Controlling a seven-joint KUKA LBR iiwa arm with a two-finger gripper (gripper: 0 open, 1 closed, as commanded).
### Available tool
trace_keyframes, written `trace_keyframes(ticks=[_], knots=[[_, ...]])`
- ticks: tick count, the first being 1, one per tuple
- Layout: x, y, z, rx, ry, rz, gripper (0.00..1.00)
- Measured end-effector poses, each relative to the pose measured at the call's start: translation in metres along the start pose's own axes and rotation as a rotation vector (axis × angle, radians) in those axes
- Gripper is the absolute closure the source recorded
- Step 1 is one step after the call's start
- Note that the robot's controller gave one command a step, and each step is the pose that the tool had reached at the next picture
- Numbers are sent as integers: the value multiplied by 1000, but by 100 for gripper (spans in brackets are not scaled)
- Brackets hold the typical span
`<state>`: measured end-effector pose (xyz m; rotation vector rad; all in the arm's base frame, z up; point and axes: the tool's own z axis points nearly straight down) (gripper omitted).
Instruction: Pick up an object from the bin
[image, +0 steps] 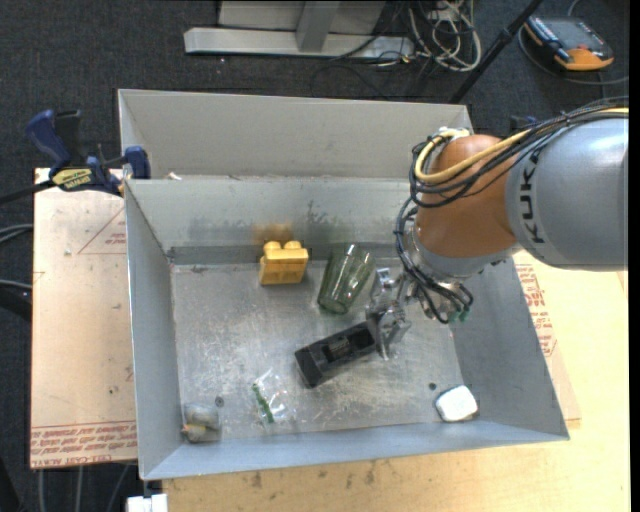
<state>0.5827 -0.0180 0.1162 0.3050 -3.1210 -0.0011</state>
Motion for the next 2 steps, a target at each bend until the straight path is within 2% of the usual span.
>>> trace_keyframes(ticks=[1,2], knots=[[12,2,-57,0,1,-34,100],[16,-7,-130,1,-5,-89,100]])
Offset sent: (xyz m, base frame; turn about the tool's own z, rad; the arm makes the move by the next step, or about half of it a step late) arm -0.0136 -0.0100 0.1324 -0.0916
